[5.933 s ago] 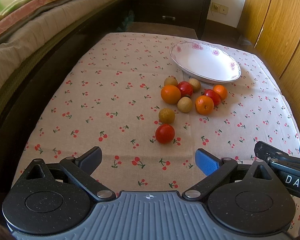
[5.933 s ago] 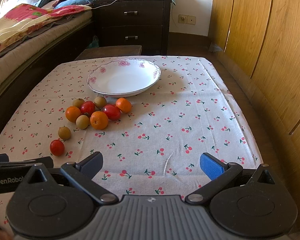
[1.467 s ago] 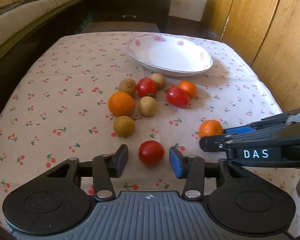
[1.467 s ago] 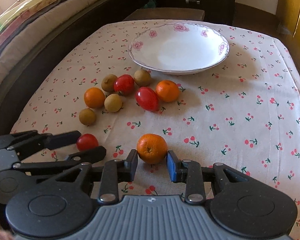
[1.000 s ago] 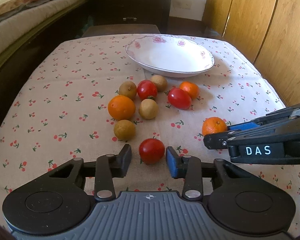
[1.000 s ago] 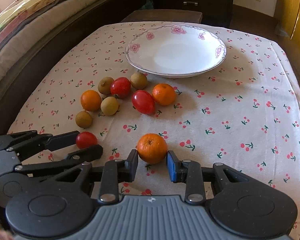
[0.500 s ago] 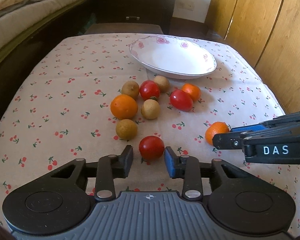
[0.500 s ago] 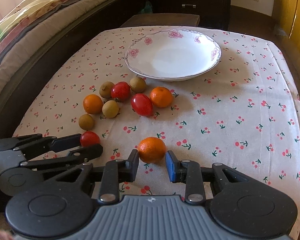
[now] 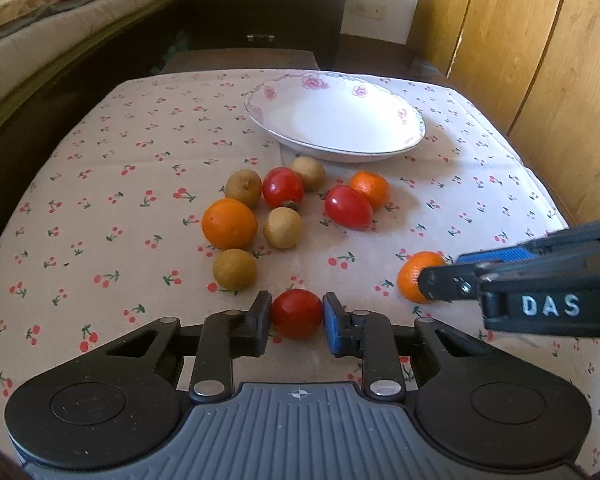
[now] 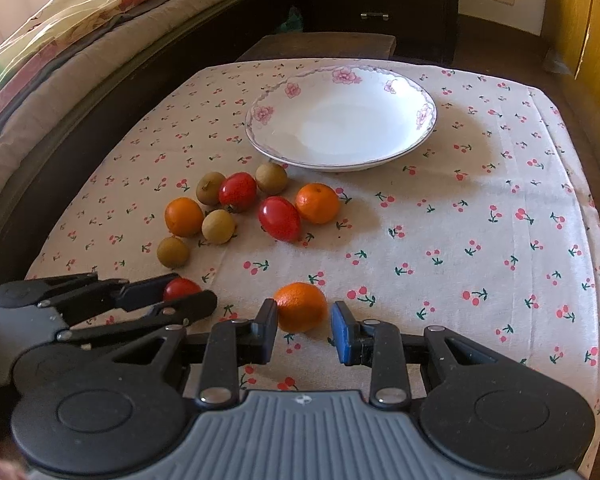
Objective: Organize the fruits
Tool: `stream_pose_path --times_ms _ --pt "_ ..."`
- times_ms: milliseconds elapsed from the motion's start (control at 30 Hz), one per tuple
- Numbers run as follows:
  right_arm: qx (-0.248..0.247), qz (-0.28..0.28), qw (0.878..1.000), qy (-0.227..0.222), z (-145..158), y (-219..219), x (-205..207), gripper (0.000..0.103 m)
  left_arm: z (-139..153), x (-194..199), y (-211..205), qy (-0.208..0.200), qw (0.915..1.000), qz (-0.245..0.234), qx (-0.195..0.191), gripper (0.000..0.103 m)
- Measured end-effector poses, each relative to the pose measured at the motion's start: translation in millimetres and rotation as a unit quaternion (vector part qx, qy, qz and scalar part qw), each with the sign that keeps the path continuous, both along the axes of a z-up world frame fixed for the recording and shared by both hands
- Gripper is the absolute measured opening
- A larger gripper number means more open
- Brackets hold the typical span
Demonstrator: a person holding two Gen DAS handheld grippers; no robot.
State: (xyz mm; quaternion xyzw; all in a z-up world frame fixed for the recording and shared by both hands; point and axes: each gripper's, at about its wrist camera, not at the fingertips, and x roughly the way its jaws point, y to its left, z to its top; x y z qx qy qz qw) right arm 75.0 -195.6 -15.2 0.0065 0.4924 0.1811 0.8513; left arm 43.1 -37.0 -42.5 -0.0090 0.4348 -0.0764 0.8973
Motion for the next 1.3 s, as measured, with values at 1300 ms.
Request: stream_pose_path --times_ms 1300 --pt "0.067 -0.029 0.997 -0.014 29.8 -22.1 43.1 0.025 48.5 68.4 -0.2 -0.031 0.9975 0.002 -0.063 0.035"
